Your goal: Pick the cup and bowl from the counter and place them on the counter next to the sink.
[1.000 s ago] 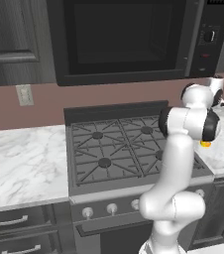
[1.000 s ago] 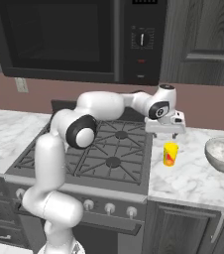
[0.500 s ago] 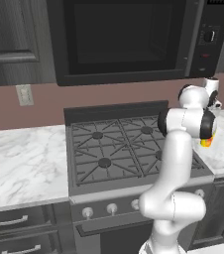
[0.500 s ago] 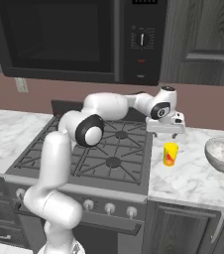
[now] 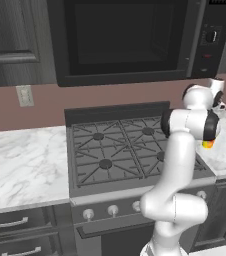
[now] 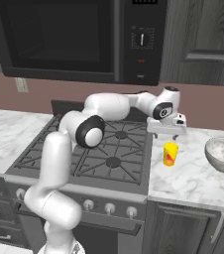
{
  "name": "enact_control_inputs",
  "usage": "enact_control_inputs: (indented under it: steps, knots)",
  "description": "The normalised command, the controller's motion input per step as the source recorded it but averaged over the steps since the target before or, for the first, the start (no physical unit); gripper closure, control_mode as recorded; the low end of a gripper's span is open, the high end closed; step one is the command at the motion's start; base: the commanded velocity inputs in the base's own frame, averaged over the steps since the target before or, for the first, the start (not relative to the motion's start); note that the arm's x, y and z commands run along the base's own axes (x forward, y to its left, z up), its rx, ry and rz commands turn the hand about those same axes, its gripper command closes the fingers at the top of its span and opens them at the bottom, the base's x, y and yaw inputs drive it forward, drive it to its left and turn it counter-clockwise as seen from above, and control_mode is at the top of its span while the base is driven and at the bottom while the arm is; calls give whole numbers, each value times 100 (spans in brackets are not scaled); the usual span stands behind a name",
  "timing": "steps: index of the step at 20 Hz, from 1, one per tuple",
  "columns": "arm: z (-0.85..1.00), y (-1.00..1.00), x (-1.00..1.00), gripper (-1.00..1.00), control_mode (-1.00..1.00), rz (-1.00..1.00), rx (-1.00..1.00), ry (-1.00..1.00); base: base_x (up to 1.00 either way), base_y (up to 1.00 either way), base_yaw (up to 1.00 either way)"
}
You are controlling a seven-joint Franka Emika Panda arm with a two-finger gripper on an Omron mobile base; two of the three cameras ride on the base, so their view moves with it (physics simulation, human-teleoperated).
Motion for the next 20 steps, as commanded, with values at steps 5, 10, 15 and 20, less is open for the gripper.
enact_control_inputs:
  steps: [5, 10, 15, 20]
  knots:
    - [0, 0, -40, -100, -100, 0, 2, 1, 0, 0, 0]
    - [0, 0, -14, -100, -100, 0, 0, 0, 0, 0, 0]
    - [-1, 0, 0, -100, -100, 0, 0, 0, 0, 0, 0]
    - [-8, 0, 0, -100, -100, 0, 0, 0, 0, 0, 0]
